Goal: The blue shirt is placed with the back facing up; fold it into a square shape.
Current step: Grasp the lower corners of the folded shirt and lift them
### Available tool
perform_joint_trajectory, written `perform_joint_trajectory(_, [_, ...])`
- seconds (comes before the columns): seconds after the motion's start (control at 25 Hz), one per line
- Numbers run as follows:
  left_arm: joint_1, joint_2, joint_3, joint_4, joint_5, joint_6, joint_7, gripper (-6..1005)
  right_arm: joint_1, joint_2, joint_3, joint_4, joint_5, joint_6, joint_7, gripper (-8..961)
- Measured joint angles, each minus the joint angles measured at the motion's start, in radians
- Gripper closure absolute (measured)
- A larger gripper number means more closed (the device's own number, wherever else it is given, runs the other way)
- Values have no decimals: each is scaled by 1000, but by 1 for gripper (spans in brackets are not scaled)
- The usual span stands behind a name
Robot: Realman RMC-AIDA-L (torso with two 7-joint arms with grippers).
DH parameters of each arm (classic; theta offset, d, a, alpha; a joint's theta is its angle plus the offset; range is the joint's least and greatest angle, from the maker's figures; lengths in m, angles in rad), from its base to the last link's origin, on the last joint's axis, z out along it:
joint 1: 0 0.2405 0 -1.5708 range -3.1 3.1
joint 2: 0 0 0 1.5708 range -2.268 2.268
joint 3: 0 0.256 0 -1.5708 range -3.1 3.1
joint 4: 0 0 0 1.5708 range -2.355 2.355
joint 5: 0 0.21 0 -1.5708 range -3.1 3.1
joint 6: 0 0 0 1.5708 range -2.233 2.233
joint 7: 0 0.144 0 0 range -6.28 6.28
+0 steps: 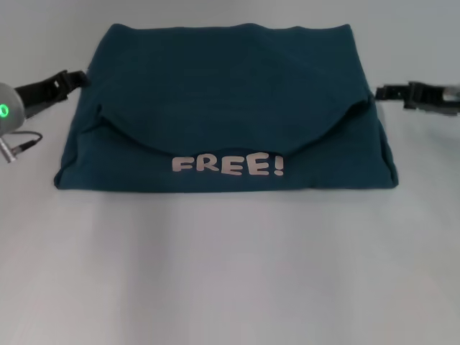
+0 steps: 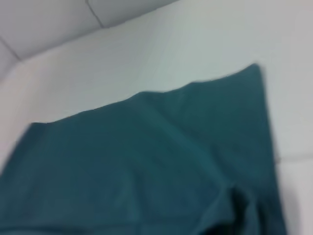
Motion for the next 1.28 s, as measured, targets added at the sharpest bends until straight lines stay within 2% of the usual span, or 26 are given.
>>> perform_joint_trajectory(0.12, [36,27,-33,-18,-115,103,44,454,-72,-9,44,-9,137,-141,-62,255])
perform_joint_trajectory(0.24, [68,55,-113,-57,-248,276,156,459,-138,-11,112,-3,248,-280,-136,204])
perform_joint_trajectory(0.36, [84,83,-187,-101,-282,417,212,463,-194,-11,172,-1,320,-399,-192,205])
perform_joint_trajectory(0.48, [107,102,-220,-122,-283,491,262,463,-233,-11,213,0,354,-494,-232,206])
perform_joint_trajectory(0.56, [127,103,-222,-123,-279,506,320,463,-247,-11,228,0,356,-529,-247,206])
perform_joint_trajectory(0.76, [154,84,-216,-126,-263,459,440,464,-262,-12,235,8,352,-548,-276,208])
perform_joint_trajectory(1.04, [154,77,-213,-176,-249,375,582,461,-262,-13,240,23,352,-540,-304,209])
perform_joint_trajectory(1.28, [145,66,-210,-210,-242,314,627,459,-265,-13,243,38,352,-522,-313,210])
